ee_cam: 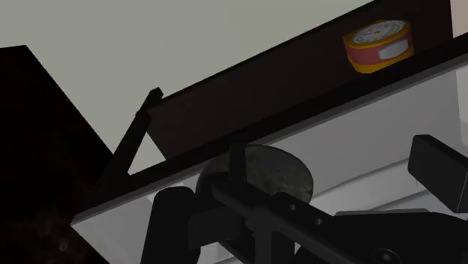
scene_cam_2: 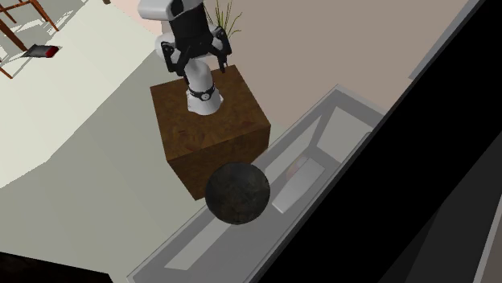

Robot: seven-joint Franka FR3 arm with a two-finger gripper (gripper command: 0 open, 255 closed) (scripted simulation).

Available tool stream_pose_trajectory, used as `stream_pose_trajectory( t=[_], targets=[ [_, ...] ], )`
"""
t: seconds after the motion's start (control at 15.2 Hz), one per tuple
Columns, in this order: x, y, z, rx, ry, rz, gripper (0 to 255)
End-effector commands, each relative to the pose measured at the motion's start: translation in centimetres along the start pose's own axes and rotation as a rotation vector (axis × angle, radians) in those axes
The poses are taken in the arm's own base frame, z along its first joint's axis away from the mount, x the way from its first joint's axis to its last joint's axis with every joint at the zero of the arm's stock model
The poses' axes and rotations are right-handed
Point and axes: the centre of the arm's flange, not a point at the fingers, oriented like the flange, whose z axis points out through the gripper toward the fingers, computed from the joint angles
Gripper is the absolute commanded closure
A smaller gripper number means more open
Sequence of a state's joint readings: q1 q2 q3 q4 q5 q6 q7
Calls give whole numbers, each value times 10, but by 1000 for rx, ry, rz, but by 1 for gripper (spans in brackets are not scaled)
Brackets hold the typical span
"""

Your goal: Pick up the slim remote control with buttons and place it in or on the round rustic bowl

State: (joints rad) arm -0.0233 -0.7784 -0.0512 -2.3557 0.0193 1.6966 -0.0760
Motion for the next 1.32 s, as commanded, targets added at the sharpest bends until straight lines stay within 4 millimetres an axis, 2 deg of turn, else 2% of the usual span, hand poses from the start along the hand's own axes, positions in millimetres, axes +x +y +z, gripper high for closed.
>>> stream_pose_trajectory(
  t=[0.0, 0.66, 1.25],
  targets=[
    [0, 0, 0, 0, 0, 0, 0],
    [63, -89, 83, -37, -29, 379, 0],
    [142, -143, 162, -70, -56, 719, 0]
  ],
)
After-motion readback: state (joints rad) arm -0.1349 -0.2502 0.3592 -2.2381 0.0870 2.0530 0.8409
